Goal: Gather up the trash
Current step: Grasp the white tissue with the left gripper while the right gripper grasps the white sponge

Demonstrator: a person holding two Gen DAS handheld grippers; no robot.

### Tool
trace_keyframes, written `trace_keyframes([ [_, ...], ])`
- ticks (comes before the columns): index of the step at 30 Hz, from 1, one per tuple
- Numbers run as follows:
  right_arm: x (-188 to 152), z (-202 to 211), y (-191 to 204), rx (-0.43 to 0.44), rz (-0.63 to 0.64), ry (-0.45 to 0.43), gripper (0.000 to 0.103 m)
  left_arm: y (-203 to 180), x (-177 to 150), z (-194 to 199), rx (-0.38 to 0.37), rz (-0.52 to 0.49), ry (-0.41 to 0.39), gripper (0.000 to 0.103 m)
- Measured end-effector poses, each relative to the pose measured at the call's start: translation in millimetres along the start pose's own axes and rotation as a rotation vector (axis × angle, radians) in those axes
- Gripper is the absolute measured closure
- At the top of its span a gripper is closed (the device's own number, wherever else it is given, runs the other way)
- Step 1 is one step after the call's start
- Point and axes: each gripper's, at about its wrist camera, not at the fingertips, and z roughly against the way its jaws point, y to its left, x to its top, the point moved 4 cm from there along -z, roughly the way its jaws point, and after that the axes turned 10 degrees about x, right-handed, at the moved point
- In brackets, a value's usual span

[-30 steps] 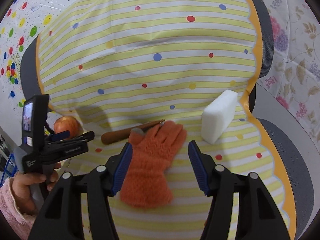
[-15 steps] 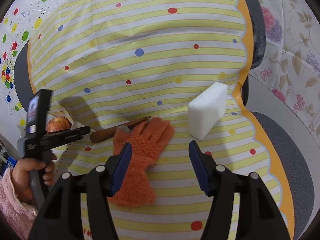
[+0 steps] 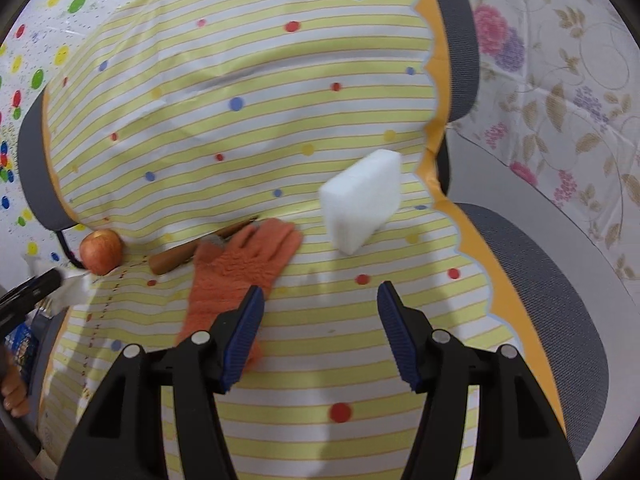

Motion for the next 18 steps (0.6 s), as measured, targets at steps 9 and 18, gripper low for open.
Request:
trace_keyframes([
  [9, 40, -60, -12, -0.087, 0.017, -0.015, 0.044, -6, 0, -6, 0.020, -0.001, -0.001, 0.055],
  [18, 56, -63, -32, -0.208, -0.043, -0.007, 0.071, -14, -10, -2, -0.007, -0.013, 0.014, 0.055],
])
